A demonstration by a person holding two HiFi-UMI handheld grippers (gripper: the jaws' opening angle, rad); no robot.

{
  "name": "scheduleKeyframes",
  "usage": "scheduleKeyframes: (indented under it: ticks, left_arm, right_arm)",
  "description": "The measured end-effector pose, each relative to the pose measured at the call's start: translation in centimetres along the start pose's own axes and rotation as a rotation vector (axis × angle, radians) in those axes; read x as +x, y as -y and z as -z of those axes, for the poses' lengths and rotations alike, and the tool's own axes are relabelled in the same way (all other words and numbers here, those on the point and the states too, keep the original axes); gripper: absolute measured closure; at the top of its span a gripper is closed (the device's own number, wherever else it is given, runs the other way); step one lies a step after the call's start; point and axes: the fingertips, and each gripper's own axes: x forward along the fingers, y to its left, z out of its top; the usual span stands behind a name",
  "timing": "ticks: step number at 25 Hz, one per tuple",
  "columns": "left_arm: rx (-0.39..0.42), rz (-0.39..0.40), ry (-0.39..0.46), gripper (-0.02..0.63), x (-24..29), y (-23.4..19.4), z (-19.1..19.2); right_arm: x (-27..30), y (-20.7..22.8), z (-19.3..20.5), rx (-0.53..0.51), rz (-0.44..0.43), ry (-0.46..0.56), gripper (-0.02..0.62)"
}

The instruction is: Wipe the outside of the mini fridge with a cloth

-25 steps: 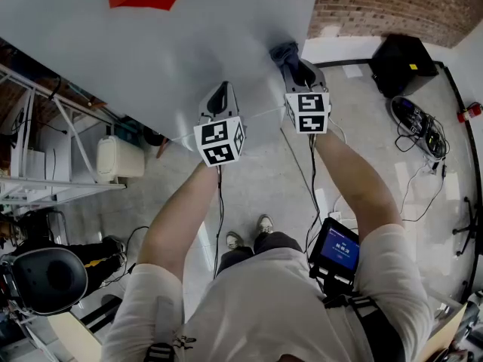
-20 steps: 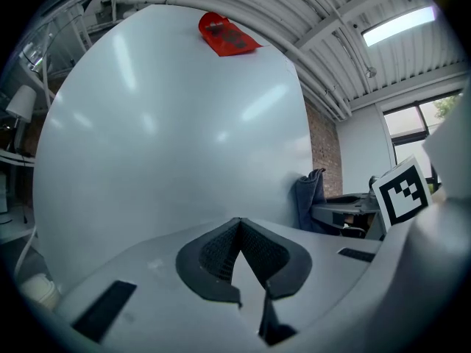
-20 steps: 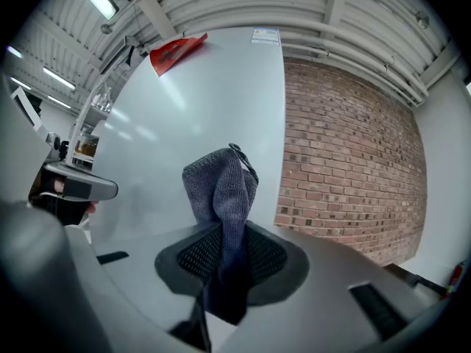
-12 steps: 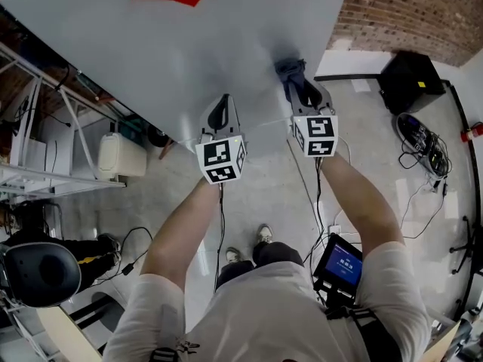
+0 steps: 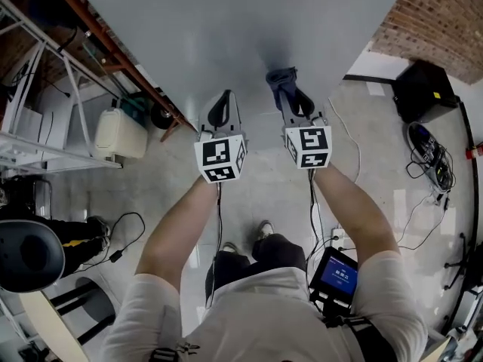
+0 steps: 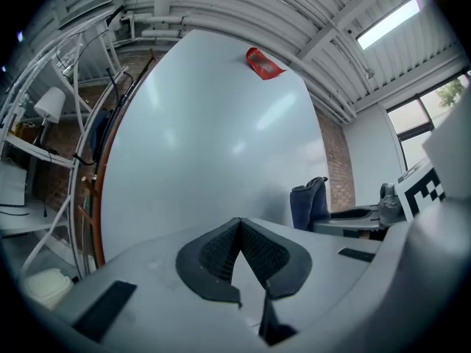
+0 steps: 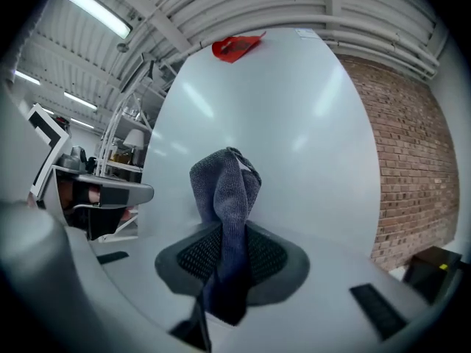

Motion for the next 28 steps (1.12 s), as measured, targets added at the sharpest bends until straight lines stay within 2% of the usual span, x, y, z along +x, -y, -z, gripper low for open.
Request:
scheduleKeyframes:
  ticks: [12,20,28]
  left_arm:
    - [-0.004,-0.046,0.052,0.603,-2.1,-6.7,12.5]
    - [0.026,-0.081,0.116,0.603,-3.0,-11.0,21.1]
    - [0.012,-0.101,0.17,0.603,-5.3,-14.5,27.3]
  right_arm:
    - [4.6,-10.2,12.1,0.016,-0.098,0.046,0.509]
    - [8.0,-16.7,20.1,-0.004,-0.173,0.127,0.509]
    - [9.6,-22.3,24.7,-0.049,-0.191,0.198,0.509]
